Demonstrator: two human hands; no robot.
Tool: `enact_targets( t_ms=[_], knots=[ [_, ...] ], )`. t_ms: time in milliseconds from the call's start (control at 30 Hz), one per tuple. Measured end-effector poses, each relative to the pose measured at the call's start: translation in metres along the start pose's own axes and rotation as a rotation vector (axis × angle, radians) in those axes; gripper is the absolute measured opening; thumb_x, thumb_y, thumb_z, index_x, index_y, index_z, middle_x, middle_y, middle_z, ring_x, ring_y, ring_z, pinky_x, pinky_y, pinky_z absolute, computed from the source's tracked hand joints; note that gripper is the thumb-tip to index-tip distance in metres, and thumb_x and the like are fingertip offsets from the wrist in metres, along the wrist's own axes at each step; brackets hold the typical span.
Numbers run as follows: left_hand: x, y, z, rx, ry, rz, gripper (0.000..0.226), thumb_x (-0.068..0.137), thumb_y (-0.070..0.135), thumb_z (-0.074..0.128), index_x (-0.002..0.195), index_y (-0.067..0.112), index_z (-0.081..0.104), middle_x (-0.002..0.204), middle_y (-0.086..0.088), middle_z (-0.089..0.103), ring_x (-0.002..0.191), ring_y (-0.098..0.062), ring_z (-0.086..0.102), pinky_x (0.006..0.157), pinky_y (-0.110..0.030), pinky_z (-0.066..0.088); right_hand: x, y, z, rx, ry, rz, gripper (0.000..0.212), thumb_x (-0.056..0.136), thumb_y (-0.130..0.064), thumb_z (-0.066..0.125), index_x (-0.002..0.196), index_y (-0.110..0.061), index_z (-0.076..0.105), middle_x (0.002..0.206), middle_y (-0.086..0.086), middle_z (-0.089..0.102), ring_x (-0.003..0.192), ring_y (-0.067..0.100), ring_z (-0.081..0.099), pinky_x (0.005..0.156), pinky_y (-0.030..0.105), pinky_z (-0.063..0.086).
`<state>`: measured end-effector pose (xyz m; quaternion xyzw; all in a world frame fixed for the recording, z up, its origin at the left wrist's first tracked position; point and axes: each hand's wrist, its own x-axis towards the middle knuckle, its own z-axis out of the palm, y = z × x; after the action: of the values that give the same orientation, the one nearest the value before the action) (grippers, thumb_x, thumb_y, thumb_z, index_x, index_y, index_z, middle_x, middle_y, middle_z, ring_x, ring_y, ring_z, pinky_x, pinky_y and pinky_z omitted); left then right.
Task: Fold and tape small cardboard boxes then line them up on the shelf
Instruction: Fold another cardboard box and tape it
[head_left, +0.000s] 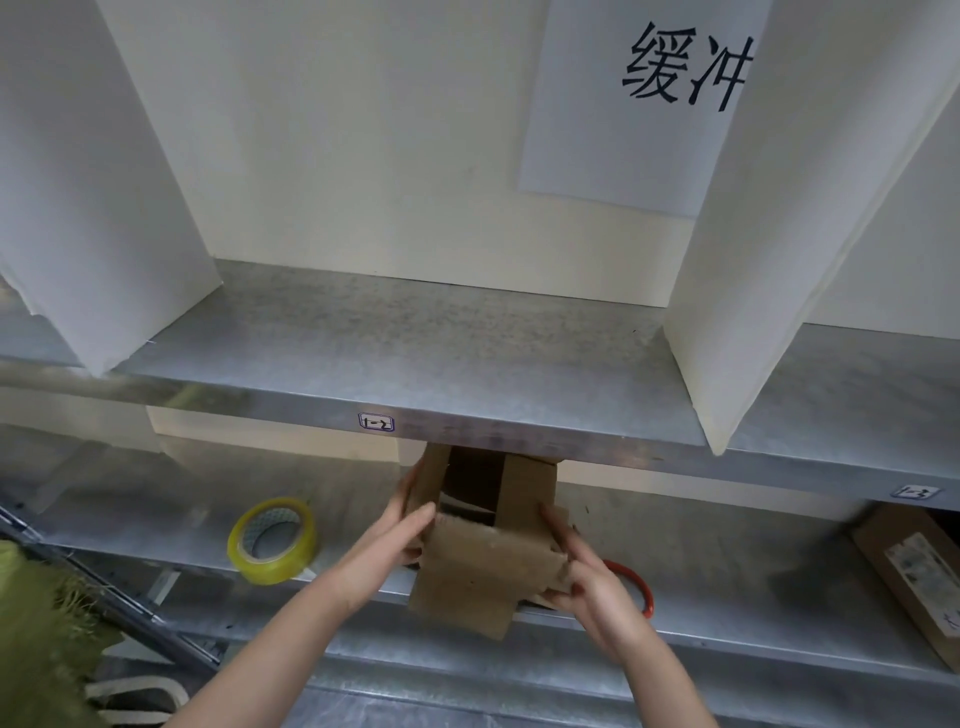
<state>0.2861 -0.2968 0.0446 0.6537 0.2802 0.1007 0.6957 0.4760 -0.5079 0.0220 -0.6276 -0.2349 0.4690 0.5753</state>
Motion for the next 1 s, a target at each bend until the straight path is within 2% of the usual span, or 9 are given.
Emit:
enact_targets(
  t_ms=[67, 200, 300, 433, 567, 667, 767, 900, 1000],
  knots=[
    [0.004, -0.005, -0.003, -0.015, 0.129, -0.035, 0.060, 0.092, 0.054, 0.052, 0.144, 0.048, 0.023, 0.143, -0.005, 0.046, 0.115, -0.018, 0.059, 0.102, -0.039, 0.047, -0.004, 0.000, -0.001, -0.046, -0.032, -0.002, 0.083, 0.073, 0.006, 0.044, 0.132, -0.051, 0.052, 0.141, -0.011, 0.052, 0.129, 0.014, 0.050, 0.094, 0.034, 0.053],
    [0.005, -0.007, -0.009, 0.112, 0.166, -0.057, 0.044, 0.102, 0.045, 0.035, 0.143, 0.051, 0.021, 0.136, 0.012, 0.043, 0.108, -0.013, 0.062, 0.086, -0.019, 0.047, 0.000, -0.014, 0.001, -0.735, 0.069, -0.280, 0.080, 0.093, -0.002, 0.046, 0.135, -0.068, 0.027, 0.148, -0.023, 0.024, 0.128, -0.001, 0.042, 0.100, 0.014, 0.043],
    [0.008, -0.003, -0.014, 0.107, 0.182, -0.085, 0.041, 0.101, 0.044, 0.036, 0.142, 0.043, 0.032, 0.136, 0.005, 0.048, 0.113, -0.016, 0.059, 0.100, -0.034, 0.045, 0.014, -0.029, -0.001, -0.999, 0.082, -0.344, 0.090, 0.089, 0.002, 0.045, 0.137, -0.068, 0.016, 0.138, -0.021, 0.016, 0.082, 0.005, 0.060, 0.060, 0.009, 0.046],
    [0.007, 0.004, -0.020, 0.079, 0.228, -0.072, 0.025, 0.101, 0.039, 0.042, 0.125, 0.043, 0.049, 0.120, 0.012, 0.059, 0.096, -0.007, 0.067, 0.096, -0.036, 0.050, 0.031, -0.042, 0.003, -1.062, 0.127, -0.351, 0.067, 0.095, -0.008, 0.045, 0.141, -0.055, 0.031, 0.138, -0.003, 0.026, 0.106, 0.014, 0.054, 0.078, 0.014, 0.047],
    [0.007, 0.003, -0.030, 0.064, 0.229, -0.058, 0.026, 0.101, 0.038, 0.042, 0.125, 0.041, 0.052, 0.125, 0.004, 0.062, 0.105, -0.010, 0.065, 0.098, -0.039, 0.050, 0.035, -0.044, 0.018, -0.867, 0.201, -0.315, 0.036, 0.096, -0.045, 0.051, 0.129, -0.055, 0.040, 0.136, -0.011, 0.024, 0.111, 0.007, 0.049, 0.087, 0.011, 0.036],
    [0.002, 0.004, -0.030, 0.137, 0.189, -0.062, 0.039, 0.100, 0.044, 0.040, 0.139, 0.045, 0.035, 0.132, 0.010, 0.052, 0.107, -0.006, 0.059, 0.094, -0.028, 0.050, 0.037, -0.046, 0.026, -0.841, 0.207, -0.339, 0.056, 0.081, -0.065, 0.062, 0.131, -0.051, 0.043, 0.138, -0.023, 0.014, 0.121, 0.006, 0.039, 0.096, 0.017, 0.041],
    [-0.001, 0.008, -0.029, 0.178, 0.118, -0.070, 0.057, 0.088, 0.061, 0.044, 0.142, 0.054, 0.027, 0.139, 0.008, 0.046, 0.113, -0.012, 0.059, 0.101, -0.035, 0.046, 0.040, -0.051, 0.034, -0.934, 0.152, -0.288, 0.072, 0.073, -0.078, 0.056, 0.137, -0.060, 0.028, 0.148, -0.020, 0.005, 0.132, 0.021, 0.038, 0.103, 0.029, 0.046],
    [-0.009, 0.016, -0.022, 0.300, 0.038, -0.058, 0.046, 0.078, 0.076, 0.039, 0.117, 0.084, 0.016, 0.123, 0.033, 0.041, 0.110, -0.009, 0.061, 0.096, -0.031, 0.042, 0.047, -0.049, 0.043, -1.160, 0.066, -0.214, 0.061, 0.082, -0.083, 0.029, 0.137, -0.070, 0.009, 0.160, -0.008, -0.009, 0.129, 0.027, 0.047, 0.087, 0.026, 0.050],
    [-0.010, 0.017, -0.018, 0.295, 0.059, -0.028, 0.040, 0.090, 0.064, 0.036, 0.117, 0.085, 0.014, 0.130, 0.021, 0.040, 0.115, -0.014, 0.057, 0.097, -0.028, 0.044, 0.050, -0.043, 0.047, -1.287, 0.116, -0.225, 0.055, 0.087, -0.079, 0.025, 0.138, -0.060, 0.022, 0.159, 0.000, -0.001, 0.116, 0.027, 0.055, 0.087, 0.030, 0.053]
  ],
)
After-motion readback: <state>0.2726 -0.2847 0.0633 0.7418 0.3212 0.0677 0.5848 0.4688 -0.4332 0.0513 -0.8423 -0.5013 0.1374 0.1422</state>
